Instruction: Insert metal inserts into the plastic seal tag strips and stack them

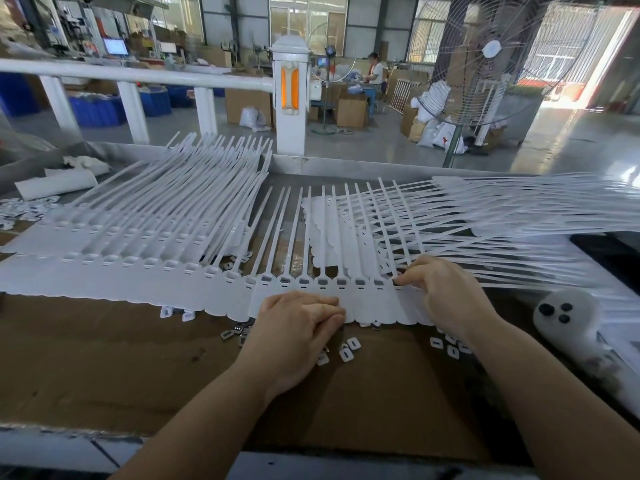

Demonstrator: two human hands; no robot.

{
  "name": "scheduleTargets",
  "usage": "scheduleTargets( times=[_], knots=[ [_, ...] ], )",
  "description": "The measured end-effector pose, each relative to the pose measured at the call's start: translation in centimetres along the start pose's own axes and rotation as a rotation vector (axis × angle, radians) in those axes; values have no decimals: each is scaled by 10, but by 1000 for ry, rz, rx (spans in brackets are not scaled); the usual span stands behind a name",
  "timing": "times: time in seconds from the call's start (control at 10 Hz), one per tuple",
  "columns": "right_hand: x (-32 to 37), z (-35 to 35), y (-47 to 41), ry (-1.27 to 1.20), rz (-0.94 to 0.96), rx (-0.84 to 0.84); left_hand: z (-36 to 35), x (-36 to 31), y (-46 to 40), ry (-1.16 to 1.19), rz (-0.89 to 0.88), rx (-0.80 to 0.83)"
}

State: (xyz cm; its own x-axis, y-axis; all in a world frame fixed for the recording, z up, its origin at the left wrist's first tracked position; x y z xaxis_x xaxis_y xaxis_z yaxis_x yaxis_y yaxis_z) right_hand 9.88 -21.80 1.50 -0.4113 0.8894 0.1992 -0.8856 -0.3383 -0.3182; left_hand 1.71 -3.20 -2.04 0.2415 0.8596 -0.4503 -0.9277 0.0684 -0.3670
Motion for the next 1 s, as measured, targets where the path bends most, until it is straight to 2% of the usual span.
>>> scheduleTargets(
  times=[0.2,0.5,0.7,1.0],
  knots=[
    [-1,-4,2,-26,-12,-67,0,0,1,-3,0,-1],
    [-3,-7,6,-32,-56,-80,2,-4,3,-25,-30,-10],
    [3,0,13,-25,-66,-87,9,-7,5,-21,-71,-131],
    [10,11,43,-145,-81,-214,23,-14,10,27,-143,-319]
  ],
)
Point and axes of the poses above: each hand's wrist, its own y-axis away from the middle knuckle, its own z-axis out of the back of the hand, x = y × z, the point moved 4 cm from there along -y, towards the middle knuckle, and after that the axes turned 7 degrees about -x, right-handed, at the moved point
